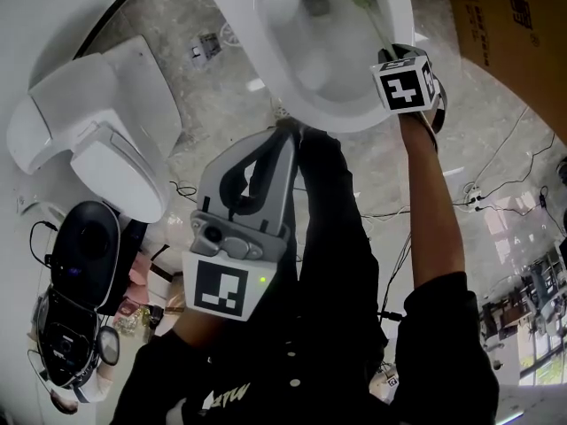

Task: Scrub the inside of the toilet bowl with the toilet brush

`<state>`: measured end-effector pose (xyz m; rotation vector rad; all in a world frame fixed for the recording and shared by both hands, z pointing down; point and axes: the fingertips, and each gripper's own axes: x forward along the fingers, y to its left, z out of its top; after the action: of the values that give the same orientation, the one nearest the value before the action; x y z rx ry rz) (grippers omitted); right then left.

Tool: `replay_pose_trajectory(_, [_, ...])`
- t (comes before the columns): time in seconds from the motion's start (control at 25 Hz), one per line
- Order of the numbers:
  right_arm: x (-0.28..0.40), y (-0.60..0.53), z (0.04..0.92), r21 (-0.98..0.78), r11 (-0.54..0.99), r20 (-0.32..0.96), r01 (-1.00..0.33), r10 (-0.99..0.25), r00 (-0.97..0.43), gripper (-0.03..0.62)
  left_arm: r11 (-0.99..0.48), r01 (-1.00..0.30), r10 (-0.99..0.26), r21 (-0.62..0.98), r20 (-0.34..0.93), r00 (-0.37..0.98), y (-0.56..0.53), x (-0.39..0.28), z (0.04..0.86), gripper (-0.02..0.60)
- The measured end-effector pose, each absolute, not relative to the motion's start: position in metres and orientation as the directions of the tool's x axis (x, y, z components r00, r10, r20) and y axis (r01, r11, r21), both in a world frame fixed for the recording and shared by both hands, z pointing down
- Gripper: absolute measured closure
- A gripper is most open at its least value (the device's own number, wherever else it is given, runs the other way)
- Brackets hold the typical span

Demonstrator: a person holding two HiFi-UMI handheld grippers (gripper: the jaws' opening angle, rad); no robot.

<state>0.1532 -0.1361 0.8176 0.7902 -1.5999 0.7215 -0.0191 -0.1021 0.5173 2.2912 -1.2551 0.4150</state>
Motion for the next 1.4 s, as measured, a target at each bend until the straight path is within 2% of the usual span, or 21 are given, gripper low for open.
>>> replay_pose_trajectory(0.48, [0.165, -0.097, 0.809, -0.049, 0.572, 0.999, -0.819, 0.011, -0.051, 0.505, -0.459, -0.843, -0.703, 0.281, 0.466, 0.538, -0.111, -0.022, 0.502, 0.554])
replay_pose_trajectory(1.12, [0.147, -0.038, 0.798, -0.094, 0.315, 0.990, -0.944, 0.127, -0.056, 0.505, -0.472, -0.835, -0.701, 0.282, 0.454, 0.549, -0.134, -0.035, 0.493, 0.554])
replay_pose_trajectory(1.4, [0.152, -0.017, 0.788, -0.094, 0.278, 0.982, -0.956, 0.186, -0.042, 0.505, -0.467, -0.835, -0.707, 0.291, 0.445, 0.550, -0.143, -0.042, 0.488, 0.554])
